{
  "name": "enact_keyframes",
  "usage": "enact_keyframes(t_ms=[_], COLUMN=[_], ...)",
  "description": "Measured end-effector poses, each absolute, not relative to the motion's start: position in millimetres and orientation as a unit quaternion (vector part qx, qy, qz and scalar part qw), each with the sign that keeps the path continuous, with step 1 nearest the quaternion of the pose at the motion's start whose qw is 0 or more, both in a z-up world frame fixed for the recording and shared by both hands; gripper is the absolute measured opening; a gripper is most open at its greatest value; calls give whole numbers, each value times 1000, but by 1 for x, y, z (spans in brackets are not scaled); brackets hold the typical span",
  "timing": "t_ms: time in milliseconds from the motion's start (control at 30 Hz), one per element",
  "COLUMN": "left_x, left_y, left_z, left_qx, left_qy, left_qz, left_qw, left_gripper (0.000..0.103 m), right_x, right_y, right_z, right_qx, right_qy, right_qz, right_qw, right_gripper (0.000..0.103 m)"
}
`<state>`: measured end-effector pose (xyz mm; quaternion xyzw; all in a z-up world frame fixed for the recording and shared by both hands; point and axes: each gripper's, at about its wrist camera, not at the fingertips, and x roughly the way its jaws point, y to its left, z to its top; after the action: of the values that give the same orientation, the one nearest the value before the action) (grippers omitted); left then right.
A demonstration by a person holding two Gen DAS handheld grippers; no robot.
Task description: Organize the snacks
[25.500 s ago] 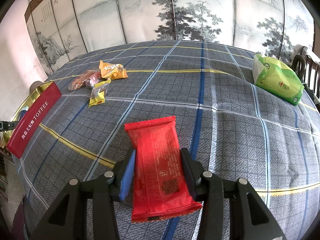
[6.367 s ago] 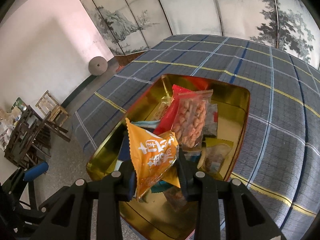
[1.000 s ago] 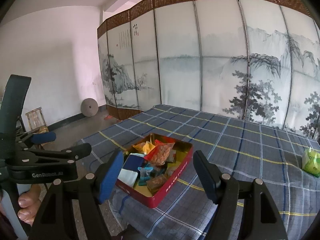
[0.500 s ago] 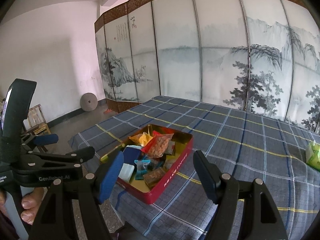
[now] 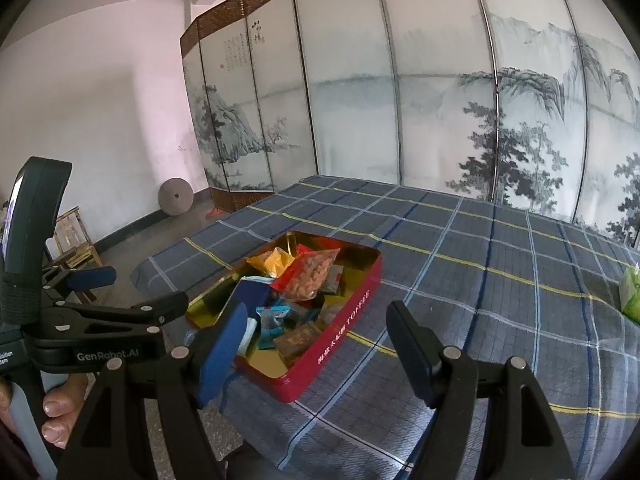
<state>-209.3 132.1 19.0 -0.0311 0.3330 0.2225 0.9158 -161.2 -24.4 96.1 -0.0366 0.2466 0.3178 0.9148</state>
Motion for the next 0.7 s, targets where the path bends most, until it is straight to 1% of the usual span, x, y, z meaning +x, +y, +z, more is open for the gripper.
enact_keyframes(t_ms=[300, 433, 600, 700], left_x=[-190, -183, -179, -177], left_y=[127, 123, 116, 117], left_z=[12, 12, 18, 20], left_qx=[-23, -12, -3, -19], left_qy=[349, 342, 324, 336], left_qz=[223, 223, 237, 228], left_qw=[910, 913, 916, 914], left_gripper=[103, 103, 103, 103], right_x=[-129, -102, -33, 8], right_y=[-51, -76, -142, -188], right_z=[85, 78, 50, 28], right_qx=[-24, -60, -84, -97], right_qy=[263, 260, 309, 351], right_qz=[287, 245, 149, 92], right_qw=[921, 932, 935, 927], right_gripper=[74, 74, 74, 74])
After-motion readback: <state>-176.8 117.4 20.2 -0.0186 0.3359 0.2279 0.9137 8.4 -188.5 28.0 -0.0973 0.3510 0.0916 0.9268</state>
